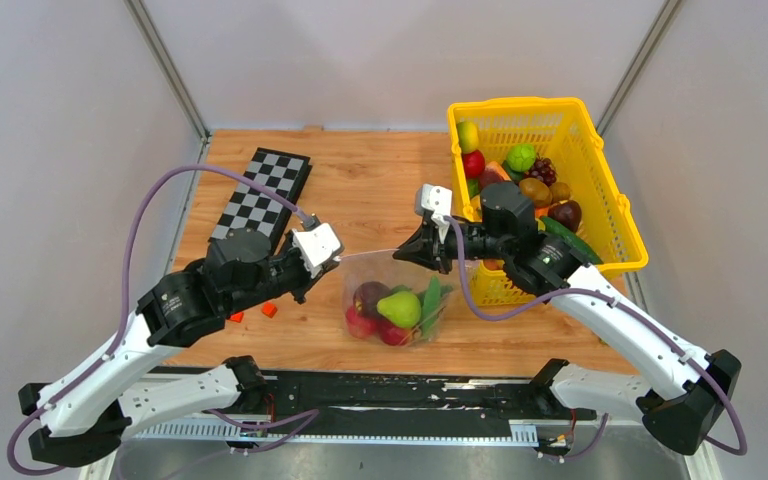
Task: Place the food in the zip-top bag and seal the zipper
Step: Zip the zipper food storage bag at the center of the board, then place the zipper food storage bag at the center of the board.
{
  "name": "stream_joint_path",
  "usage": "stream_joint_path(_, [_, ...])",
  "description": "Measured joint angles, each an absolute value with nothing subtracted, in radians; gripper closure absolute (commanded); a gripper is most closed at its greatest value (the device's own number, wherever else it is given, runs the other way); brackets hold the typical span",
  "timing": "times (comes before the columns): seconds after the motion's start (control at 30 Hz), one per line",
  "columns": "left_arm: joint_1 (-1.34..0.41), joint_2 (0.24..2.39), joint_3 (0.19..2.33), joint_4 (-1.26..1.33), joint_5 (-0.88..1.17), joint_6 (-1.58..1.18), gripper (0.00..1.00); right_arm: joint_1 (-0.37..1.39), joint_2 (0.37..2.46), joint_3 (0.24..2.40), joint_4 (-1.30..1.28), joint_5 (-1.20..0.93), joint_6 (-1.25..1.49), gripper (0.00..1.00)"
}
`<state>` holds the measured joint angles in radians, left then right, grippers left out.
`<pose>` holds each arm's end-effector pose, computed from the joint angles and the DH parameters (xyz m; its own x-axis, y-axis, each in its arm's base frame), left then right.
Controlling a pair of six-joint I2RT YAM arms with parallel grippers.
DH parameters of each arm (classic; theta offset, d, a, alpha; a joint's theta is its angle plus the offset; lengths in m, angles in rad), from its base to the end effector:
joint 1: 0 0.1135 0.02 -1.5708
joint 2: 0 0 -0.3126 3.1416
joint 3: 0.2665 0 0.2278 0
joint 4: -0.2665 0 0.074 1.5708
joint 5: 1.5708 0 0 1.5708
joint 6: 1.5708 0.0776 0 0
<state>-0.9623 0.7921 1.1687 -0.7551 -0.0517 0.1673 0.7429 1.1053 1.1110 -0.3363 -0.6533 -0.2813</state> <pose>0.0739 -0.0991 0.4166 -0.0764 0.4006 -0.9131 0.8161 0.5513 0.1736 0.1356 0.1885 0.4101 0.0370 -0.2653 -0.9634 -0.9892 0.1273 -0.0730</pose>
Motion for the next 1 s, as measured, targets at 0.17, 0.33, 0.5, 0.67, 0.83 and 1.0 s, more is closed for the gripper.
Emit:
stream_joint_path(0.17, [-0.962,0.785,1.169,-0.782,-0.081,0.170,1.00,0.743,1.105,1.110,-0.331,-0.651,-0.274,1.00])
stream_joint_path(0.33, [-0.962,0.790,1.169,-0.781,-0.089,0.170,0.67,0.743,1.105,1.110,-0.323,-0.652,-0.263,1.00])
stream_joint_path(0.5, [-0.962,0.791,1.171,-0.772,-0.138,0.165,0.14,0.743,1.105,1.110,-0.311,-0.643,-0.247,1.00])
stream_joint_path(0.67, [-0.961,0.716,1.147,-0.694,-0.206,0.135,0.00,0.742,1.138,1.126,-0.294,-0.587,-0.228,1.00])
stream_joint_path(0.83, [-0.961,0.631,1.143,-0.636,-0.223,0.104,0.00,0.739,1.262,1.263,-0.303,-0.498,-0.221,1.00])
stream_joint_path(1.0, [-0.961,0.619,1.147,-0.611,-0.213,0.067,0.00,0.735,1.459,1.549,-0.361,-0.418,-0.272,0.99])
